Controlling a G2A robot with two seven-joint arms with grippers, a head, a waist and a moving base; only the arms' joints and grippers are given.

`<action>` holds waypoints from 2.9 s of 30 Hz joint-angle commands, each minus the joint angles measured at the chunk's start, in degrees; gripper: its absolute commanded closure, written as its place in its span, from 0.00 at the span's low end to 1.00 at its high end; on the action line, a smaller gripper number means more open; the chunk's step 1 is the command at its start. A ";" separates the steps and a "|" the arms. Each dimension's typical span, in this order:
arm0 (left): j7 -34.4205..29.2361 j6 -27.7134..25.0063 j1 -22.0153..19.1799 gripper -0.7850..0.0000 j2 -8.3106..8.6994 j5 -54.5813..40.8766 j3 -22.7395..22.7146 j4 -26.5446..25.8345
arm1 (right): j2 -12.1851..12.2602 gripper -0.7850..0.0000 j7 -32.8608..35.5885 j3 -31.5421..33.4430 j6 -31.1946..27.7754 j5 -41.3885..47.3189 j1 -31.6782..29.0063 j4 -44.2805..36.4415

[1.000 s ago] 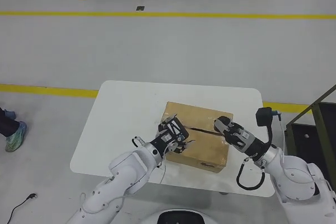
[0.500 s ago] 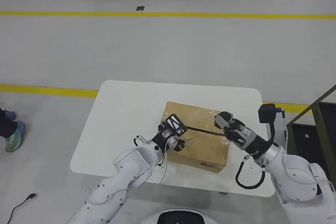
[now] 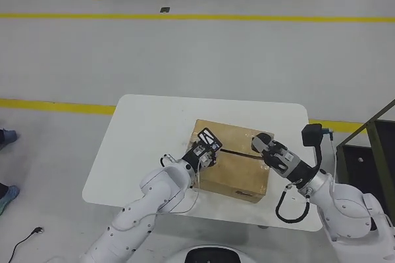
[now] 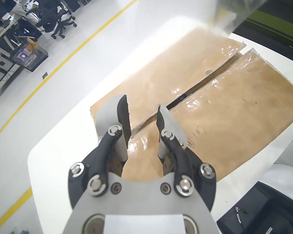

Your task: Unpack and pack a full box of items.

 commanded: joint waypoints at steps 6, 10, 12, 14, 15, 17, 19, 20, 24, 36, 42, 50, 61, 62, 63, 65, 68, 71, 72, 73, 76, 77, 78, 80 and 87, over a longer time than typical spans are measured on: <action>0.04 -0.81 -0.01 0.67 -0.39 0.13 0.12 -0.22 | 0.05 1.00 0.05 0.11 0.18 0.12 0.26 0.25; -0.28 -1.12 0.03 0.52 -0.58 0.21 0.01 -0.35 | 0.08 1.00 0.22 0.17 0.19 0.45 0.62 0.50; -0.69 -1.24 0.10 0.33 -0.68 0.54 0.12 -0.40 | 0.10 1.00 0.29 0.21 0.18 0.59 0.78 0.49; -0.82 -1.46 0.20 0.24 -0.79 0.85 0.34 -0.40 | 0.11 1.00 0.28 0.13 0.19 0.69 0.89 0.52; -0.90 -1.58 0.26 0.20 -0.84 0.98 0.42 -0.34 | 0.11 1.00 0.33 0.06 0.18 0.68 0.96 0.54; -1.10 -1.84 0.30 0.22 -0.93 1.31 0.58 -0.14 | 0.12 1.00 0.41 -0.09 0.28 0.70 1.13 0.65; -1.19 -1.80 0.19 0.27 -1.05 1.56 0.59 0.23 | 0.12 1.00 0.55 -0.32 0.36 0.69 1.29 0.54; -1.23 -1.75 0.02 0.33 -1.13 1.61 0.59 0.45 | 0.12 1.00 0.62 -0.44 0.39 0.65 1.34 0.47; -1.23 -1.09 -1.08 0.71 -1.56 1.71 0.64 1.63 | 0.13 1.00 0.83 -0.98 0.49 0.45 1.35 0.13; -0.53 -0.64 -0.35 1.00 -1.95 2.13 -0.85 2.10 | 0.19 0.96 0.40 -1.16 1.24 -0.55 1.02 0.34; -0.78 -0.84 1.24 1.00 -1.58 1.98 -3.59 0.69 | 0.25 0.26 -0.53 0.12 1.20 -0.06 0.32 0.53; -1.27 -0.58 2.77 1.00 -1.09 1.41 -7.92 -1.32 | 0.45 0.17 -1.72 3.73 -0.05 2.04 -1.62 1.53; -1.08 0.80 4.23 0.95 -0.42 -2.45 -15.58 -2.37 | 0.67 0.29 -1.81 6.16 -2.00 2.74 -3.79 8.16; -1.15 1.01 4.27 0.78 -0.41 -3.18 -16.13 -2.20 | 0.67 0.32 -1.76 5.91 -2.10 2.72 -3.70 8.76; -1.23 1.20 4.27 0.67 -0.40 -3.64 -16.57 -2.07 | 0.66 0.31 -1.73 5.62 -2.19 2.66 -3.54 9.38; -1.36 1.51 4.27 0.38 -0.38 -4.05 -17.19 -1.97 | 0.64 0.34 -1.57 4.90 -2.31 2.13 -3.16 10.39; -1.04 1.74 4.49 0.04 -0.36 -4.11 -17.62 -2.12 | 0.61 0.35 -1.63 3.98 -2.16 1.03 -2.52 11.63; -0.59 2.28 4.84 0.00 -0.37 -4.42 -18.02 -2.06 | 0.58 0.33 -1.69 3.29 -2.38 0.70 -2.03 12.69; -0.45 2.40 4.96 0.00 -0.37 -4.51 -18.12 -2.03 | 0.57 0.33 -1.71 3.14 -2.38 0.64 -1.90 12.95; -0.25 2.54 5.07 0.00 -0.36 -4.43 -18.22 -1.97 | 0.57 0.33 -1.78 3.02 -2.44 0.60 -1.76 13.13; 0.36 2.95 5.57 0.00 -0.34 -4.21 -18.58 -1.99 | 0.56 0.33 -1.81 2.63 -2.46 0.38 -1.52 13.42; 0.67 3.15 5.75 0.00 -0.31 -3.79 -18.74 -2.09 | 0.55 0.33 -1.83 2.48 -2.37 0.29 -1.45 13.50; 1.03 3.16 5.94 0.00 -0.25 -2.94 -18.79 -2.24 | 0.55 0.33 -1.79 2.33 -2.35 0.15 -1.37 13.50; 1.72 3.50 6.54 0.00 -0.20 -2.59 -19.18 -2.49 | 0.53 0.35 -1.92 2.07 -2.20 -0.16 -1.30 13.56; 2.99 6.55 8.24 0.00 -0.21 -6.10 -21.94 -3.22 | 0.45 0.35 -2.29 0.69 -1.78 -1.59 -0.92 14.65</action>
